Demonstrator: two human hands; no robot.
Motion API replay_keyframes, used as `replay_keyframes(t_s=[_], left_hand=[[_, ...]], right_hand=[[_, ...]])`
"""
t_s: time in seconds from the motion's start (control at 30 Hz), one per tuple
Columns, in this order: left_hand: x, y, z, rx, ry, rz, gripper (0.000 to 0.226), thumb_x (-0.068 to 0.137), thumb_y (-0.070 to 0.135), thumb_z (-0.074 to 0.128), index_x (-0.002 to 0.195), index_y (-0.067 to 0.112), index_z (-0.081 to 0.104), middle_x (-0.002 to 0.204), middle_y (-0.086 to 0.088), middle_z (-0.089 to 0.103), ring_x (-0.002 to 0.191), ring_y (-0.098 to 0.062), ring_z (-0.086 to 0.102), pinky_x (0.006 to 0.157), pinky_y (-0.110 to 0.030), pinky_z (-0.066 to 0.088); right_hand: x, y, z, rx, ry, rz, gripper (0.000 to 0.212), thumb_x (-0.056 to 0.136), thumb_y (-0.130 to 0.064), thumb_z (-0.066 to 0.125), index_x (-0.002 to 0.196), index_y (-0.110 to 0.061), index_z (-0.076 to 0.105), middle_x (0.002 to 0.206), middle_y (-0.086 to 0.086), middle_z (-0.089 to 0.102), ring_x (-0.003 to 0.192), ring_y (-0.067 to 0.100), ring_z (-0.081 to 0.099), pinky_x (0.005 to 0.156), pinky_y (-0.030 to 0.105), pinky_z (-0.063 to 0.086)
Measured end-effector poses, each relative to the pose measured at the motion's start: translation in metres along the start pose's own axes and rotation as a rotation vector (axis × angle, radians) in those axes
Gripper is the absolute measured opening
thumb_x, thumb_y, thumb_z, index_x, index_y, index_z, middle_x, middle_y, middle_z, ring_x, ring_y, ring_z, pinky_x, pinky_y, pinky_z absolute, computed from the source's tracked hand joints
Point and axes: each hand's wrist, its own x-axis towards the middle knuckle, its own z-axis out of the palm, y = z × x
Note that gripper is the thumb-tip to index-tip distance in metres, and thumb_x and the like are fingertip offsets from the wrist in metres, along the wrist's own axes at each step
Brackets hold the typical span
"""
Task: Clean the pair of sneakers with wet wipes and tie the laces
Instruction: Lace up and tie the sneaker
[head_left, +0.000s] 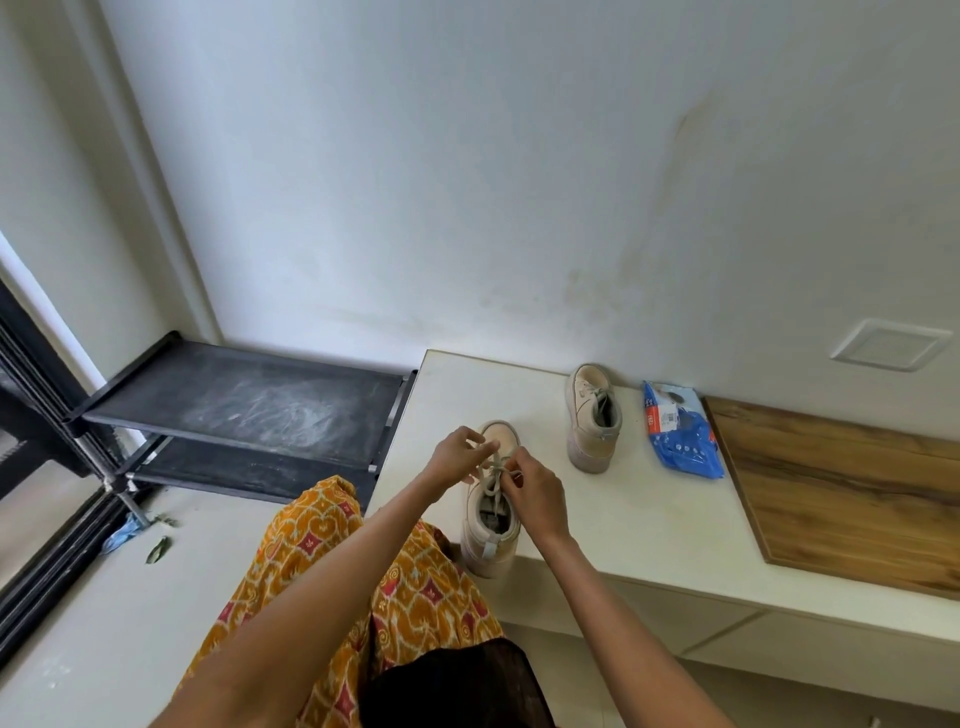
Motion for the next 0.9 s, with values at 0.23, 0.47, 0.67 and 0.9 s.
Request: replay_keyframes(t_s=[0.23, 0.47, 0.67, 0.9], left_hand=[[0.008, 0.001, 0.014, 0.095, 0.077, -0.006, 0.021, 0.084, 0.019, 0.067, 0.08, -0.002, 0.071, 0.075, -0.014, 0.067, 0.065, -0.016, 0.058, 0.061, -0.027, 0.048], [0.011, -0.001, 0.001, 0.003, 0.067, -0.031, 0.018, 0.094, 0.007, 0.053, 0.099, -0.004, 0.066, 0.09, -0.02, 0.066, 0.06, -0.02, 0.063, 0.057, -0.025, 0.057], [0.006, 0.004, 0.002, -0.029, 0.011, -0.064, 0.03, 0.092, 0.031, 0.059, 0.113, 0.01, 0.055, 0.089, -0.011, 0.066, 0.065, -0.016, 0.064, 0.061, -0.026, 0.056], [-0.004, -0.005, -0.002, 0.082, 0.047, 0.082, 0.03, 0.081, 0.01, 0.072, 0.109, 0.004, 0.065, 0.088, -0.012, 0.07, 0.075, -0.017, 0.067, 0.066, -0.021, 0.055]], right_hand=[[-0.003, 0.004, 0.0, 0.01, 0.018, -0.073, 0.02, 0.093, -0.019, 0.056, 0.111, -0.018, 0.065, 0.101, 0.001, 0.068, 0.087, 0.016, 0.064, 0.066, 0.013, 0.041], [-0.002, 0.008, 0.005, 0.048, 0.02, -0.05, 0.024, 0.092, -0.019, 0.057, 0.114, -0.02, 0.068, 0.102, 0.0, 0.068, 0.086, 0.015, 0.063, 0.064, 0.008, 0.038], [-0.002, 0.01, 0.006, 0.056, 0.033, -0.041, 0.025, 0.092, -0.018, 0.057, 0.115, -0.02, 0.068, 0.103, 0.0, 0.068, 0.088, 0.016, 0.063, 0.069, 0.015, 0.042], [0.004, 0.017, -0.006, 0.337, -0.139, 0.01, 0.034, 0.086, -0.018, 0.066, 0.119, -0.023, 0.062, 0.106, -0.004, 0.062, 0.094, 0.013, 0.061, 0.075, 0.012, 0.047]])
